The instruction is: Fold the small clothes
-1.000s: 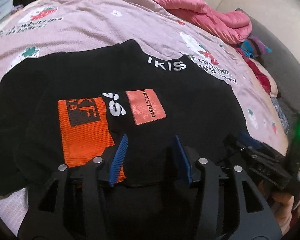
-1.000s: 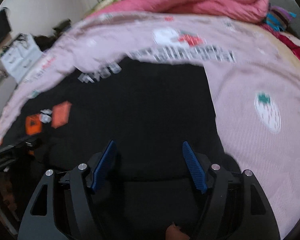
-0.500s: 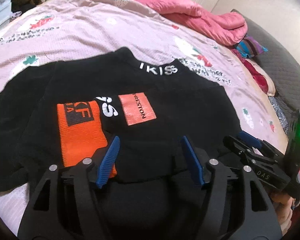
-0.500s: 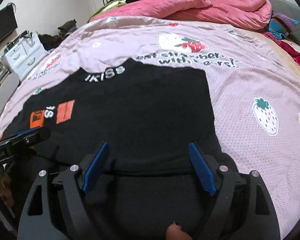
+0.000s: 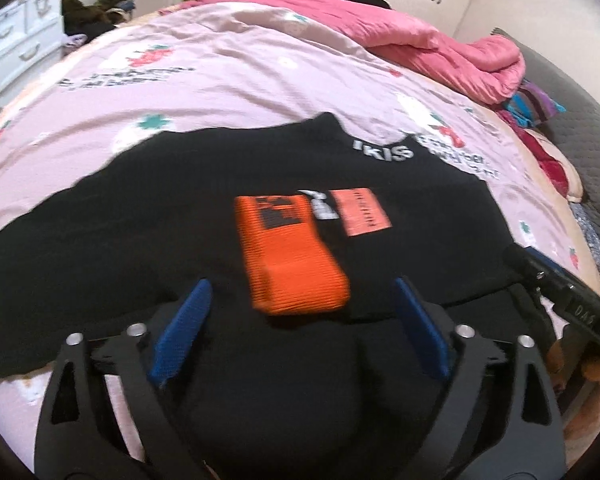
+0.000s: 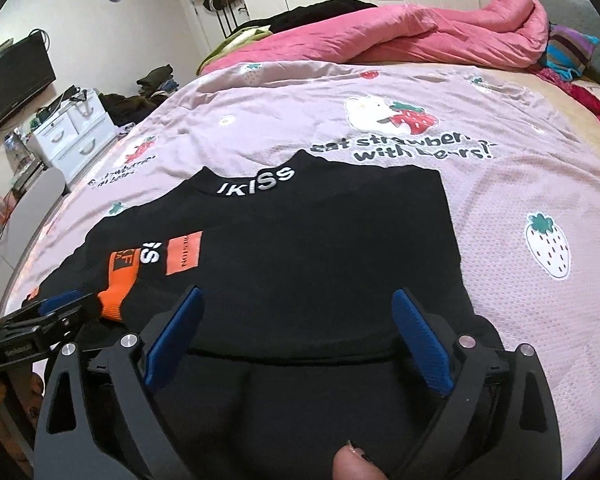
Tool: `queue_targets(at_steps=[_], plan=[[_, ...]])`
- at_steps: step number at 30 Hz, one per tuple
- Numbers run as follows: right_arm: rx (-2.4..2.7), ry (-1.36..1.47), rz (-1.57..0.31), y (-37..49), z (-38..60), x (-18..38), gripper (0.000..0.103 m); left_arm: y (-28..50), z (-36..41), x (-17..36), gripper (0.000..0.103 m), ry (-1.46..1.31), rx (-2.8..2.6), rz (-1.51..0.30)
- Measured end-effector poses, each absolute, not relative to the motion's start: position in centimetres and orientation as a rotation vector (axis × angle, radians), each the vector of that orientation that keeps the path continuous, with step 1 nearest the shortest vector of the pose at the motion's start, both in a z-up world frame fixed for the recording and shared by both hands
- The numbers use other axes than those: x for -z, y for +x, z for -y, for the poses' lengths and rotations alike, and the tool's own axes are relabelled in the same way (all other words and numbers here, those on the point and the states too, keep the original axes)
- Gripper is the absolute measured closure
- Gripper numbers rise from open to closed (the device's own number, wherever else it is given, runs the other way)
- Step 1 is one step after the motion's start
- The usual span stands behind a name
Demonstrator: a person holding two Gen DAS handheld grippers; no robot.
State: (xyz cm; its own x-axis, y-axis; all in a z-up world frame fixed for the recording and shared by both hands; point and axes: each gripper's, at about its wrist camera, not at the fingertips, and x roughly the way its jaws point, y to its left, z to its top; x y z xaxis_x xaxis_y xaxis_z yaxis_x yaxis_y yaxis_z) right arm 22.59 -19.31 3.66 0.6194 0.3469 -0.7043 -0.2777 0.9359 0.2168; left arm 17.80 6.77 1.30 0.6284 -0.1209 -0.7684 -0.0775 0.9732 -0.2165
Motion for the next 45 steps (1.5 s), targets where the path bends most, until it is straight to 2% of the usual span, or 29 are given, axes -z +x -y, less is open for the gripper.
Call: queue_targets(at_steps=[4, 10, 45], plan=[[-0.364, 0.099, -0.802, 22.1, 18.7, -4.2, 0.007, 16.2, -8.3, -1.8, 0.017, -0.227, -0.022, -0.861], [-0.388, 0.088, -0.758, 21.0, 17.6, -5.4, 0.006, 14.0, -10.2, -3.5, 0.010, -0.247, -0.071, -0.785], [-0.611, -0.066, -0.699, 15.8, 7.0, -6.5, 0.005, 6.8, -20.3, -1.8, 0.009, -0.392, -0.352, -0.762]])
